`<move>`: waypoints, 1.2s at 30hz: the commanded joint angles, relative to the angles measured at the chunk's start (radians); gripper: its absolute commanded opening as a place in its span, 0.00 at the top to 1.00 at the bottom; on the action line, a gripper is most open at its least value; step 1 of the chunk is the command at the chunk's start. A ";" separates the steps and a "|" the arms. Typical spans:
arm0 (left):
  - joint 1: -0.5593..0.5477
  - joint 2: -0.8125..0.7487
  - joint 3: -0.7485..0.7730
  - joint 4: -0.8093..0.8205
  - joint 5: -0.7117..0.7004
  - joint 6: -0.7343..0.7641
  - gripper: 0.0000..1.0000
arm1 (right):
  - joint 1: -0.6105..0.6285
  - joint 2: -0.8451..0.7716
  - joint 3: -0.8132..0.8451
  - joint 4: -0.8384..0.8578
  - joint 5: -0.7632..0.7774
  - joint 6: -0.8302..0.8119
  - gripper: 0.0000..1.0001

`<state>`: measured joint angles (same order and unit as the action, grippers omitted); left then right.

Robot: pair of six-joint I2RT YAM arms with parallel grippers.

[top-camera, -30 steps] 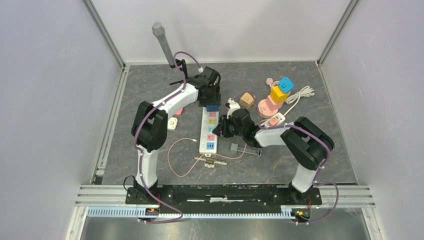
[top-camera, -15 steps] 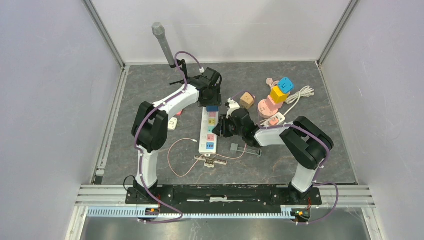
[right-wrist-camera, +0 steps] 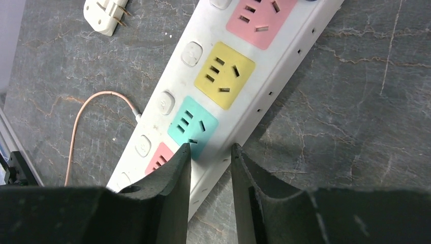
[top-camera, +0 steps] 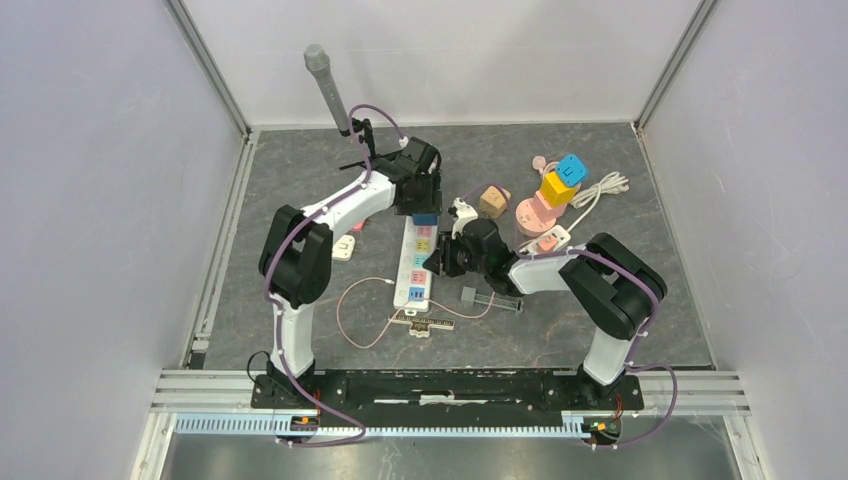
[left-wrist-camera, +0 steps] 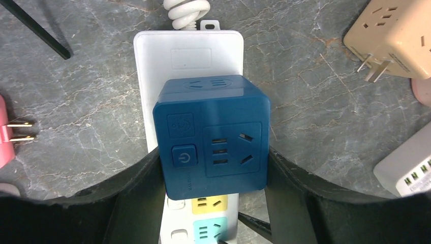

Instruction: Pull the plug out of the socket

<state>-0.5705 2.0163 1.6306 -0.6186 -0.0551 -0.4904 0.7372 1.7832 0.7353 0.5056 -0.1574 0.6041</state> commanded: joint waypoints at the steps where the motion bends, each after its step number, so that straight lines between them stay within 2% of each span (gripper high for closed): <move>1: -0.075 -0.052 0.052 -0.034 -0.081 -0.028 0.87 | 0.016 0.058 0.002 -0.190 0.068 -0.053 0.67; 4: -0.077 -0.055 0.056 -0.041 -0.048 -0.016 0.87 | 0.016 0.071 0.000 -0.191 0.059 -0.049 0.69; 6: -0.064 -0.043 0.074 -0.037 0.089 0.010 0.85 | 0.016 0.074 -0.016 -0.143 0.015 -0.052 0.71; 8: -0.033 -0.012 0.101 -0.065 0.219 0.003 0.87 | 0.016 0.082 -0.016 -0.130 -0.010 -0.055 0.73; 12: -0.025 -0.048 0.046 -0.015 0.199 -0.014 0.87 | 0.016 0.077 -0.014 -0.125 -0.012 -0.060 0.74; 15: -0.026 -0.062 0.059 -0.012 0.185 -0.014 0.87 | 0.017 0.088 -0.002 -0.141 -0.002 -0.067 0.74; 19: -0.030 -0.028 0.071 -0.008 0.285 0.024 0.87 | 0.016 0.107 0.005 -0.108 -0.002 -0.086 0.74; 23: -0.021 -0.085 -0.022 0.090 0.237 -0.035 0.88 | 0.017 0.120 0.017 -0.104 -0.007 -0.098 0.74; 26: -0.015 -0.103 -0.031 0.106 0.187 -0.086 0.89 | 0.016 0.115 0.005 -0.069 -0.013 -0.078 0.71; 32: -0.017 -0.132 -0.079 0.162 0.083 -0.165 0.90 | 0.016 0.116 0.027 -0.058 0.000 -0.029 0.58; 36: -0.016 -0.144 -0.087 0.170 0.039 -0.191 0.90 | 0.016 0.146 0.053 -0.088 0.010 -0.027 0.55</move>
<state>-0.5587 1.9587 1.5406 -0.5560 -0.0570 -0.4942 0.7376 1.8523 0.7799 0.5640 -0.1818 0.6044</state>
